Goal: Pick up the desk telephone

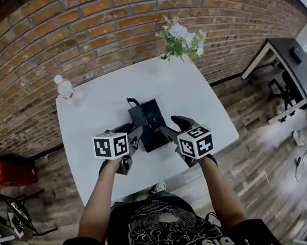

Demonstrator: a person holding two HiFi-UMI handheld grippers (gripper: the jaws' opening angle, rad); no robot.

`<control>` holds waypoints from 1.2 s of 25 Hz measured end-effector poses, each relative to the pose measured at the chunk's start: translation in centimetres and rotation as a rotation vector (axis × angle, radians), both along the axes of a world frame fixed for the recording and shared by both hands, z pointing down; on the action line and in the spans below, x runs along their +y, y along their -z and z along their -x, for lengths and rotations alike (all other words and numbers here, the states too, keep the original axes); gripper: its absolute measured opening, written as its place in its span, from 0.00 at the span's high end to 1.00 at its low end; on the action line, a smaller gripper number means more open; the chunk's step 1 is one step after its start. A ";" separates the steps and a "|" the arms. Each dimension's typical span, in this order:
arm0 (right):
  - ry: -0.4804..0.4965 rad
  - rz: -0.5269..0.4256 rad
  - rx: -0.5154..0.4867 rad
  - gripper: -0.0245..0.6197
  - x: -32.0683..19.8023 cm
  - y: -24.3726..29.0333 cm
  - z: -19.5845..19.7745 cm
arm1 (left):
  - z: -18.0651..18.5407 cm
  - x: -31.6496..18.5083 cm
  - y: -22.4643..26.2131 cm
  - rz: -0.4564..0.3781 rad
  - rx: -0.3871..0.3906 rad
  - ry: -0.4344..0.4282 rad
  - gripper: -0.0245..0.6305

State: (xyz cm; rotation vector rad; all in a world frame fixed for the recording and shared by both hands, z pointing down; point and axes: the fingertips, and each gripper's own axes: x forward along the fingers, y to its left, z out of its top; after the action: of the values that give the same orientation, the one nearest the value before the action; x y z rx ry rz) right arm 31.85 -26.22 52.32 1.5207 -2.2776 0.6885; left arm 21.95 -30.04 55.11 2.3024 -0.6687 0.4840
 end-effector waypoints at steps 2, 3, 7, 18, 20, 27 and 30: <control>0.053 0.027 -0.018 0.63 -0.9 -1.1 0.2 | -0.1 -0.4 -0.8 0.025 0.012 0.029 0.66; 0.080 0.044 -0.026 0.62 -1.2 -1.8 0.3 | -0.2 -0.5 -1.1 0.038 0.022 0.044 0.66; 0.160 0.105 -0.055 0.58 -2.1 -3.9 0.7 | -0.5 -1.2 -1.9 0.083 0.070 0.100 0.66; 0.248 0.222 -0.160 0.54 -3.3 -7.4 1.2 | -1.5 -1.5 -3.4 0.132 0.125 0.156 0.66; 0.261 0.234 -0.169 0.54 -3.4 -7.7 1.5 | -1.6 -1.6 -3.5 0.130 0.129 0.162 0.66; 0.283 0.270 -0.230 0.54 -3.6 -8.1 2.1 | -2.1 -1.6 -4.0 0.209 0.222 0.184 0.66; 0.281 0.270 -0.251 0.54 -3.6 -8.1 2.2 | -2.3 -1.7 -4.1 0.207 0.217 0.174 0.66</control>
State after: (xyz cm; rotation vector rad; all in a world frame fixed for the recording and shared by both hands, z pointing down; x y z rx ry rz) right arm 29.66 -29.81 60.43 1.0162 -2.3901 1.1003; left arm 24.28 -31.71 59.18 2.0442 -0.6704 0.2078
